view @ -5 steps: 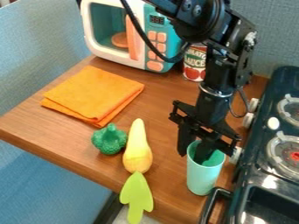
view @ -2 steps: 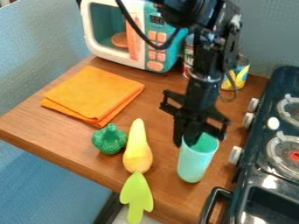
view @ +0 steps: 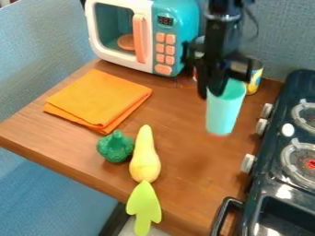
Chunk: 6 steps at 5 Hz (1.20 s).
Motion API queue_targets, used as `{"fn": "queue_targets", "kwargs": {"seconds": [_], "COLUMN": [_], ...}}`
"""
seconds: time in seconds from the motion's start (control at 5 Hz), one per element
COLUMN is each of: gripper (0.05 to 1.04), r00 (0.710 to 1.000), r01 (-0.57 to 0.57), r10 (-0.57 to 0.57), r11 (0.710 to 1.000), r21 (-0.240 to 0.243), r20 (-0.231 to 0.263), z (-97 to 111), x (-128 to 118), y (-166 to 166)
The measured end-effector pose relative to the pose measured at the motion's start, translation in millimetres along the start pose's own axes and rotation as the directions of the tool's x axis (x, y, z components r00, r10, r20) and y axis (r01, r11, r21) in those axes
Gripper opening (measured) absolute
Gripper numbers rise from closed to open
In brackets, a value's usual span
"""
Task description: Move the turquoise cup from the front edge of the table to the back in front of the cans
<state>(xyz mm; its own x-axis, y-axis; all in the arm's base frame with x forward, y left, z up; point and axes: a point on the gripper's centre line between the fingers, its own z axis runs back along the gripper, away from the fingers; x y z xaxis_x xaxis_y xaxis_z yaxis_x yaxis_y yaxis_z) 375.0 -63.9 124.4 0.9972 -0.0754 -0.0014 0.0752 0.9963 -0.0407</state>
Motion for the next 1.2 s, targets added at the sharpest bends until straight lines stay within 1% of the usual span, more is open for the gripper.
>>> {"fn": "queue_targets", "kwargs": {"seconds": [0.2, 0.4, 0.6, 0.8, 1.0, 1.2], "gripper": [0.100, 0.100, 0.100, 0.100, 0.100, 0.100], "r00": [1.000, 1.000, 0.999, 0.999, 0.999, 0.999], "r01": [-0.005, -0.030, -0.041, -0.035, -0.038, -0.040], "r10": [0.005, 0.030, 0.040, 0.035, 0.038, 0.040], "r11": [1.000, 0.998, 0.997, 0.998, 0.999, 0.999], "r21": [-0.027, -0.060, -0.062, -0.045, -0.019, -0.011], "r20": [-0.020, 0.004, -0.010, -0.010, 0.002, -0.008], "z": [-9, -12, -28, -36, -42, -50], "x": [26, 52, 71, 89, 99, 103], "y": [5, 16, 20, 23, 27, 29]}}
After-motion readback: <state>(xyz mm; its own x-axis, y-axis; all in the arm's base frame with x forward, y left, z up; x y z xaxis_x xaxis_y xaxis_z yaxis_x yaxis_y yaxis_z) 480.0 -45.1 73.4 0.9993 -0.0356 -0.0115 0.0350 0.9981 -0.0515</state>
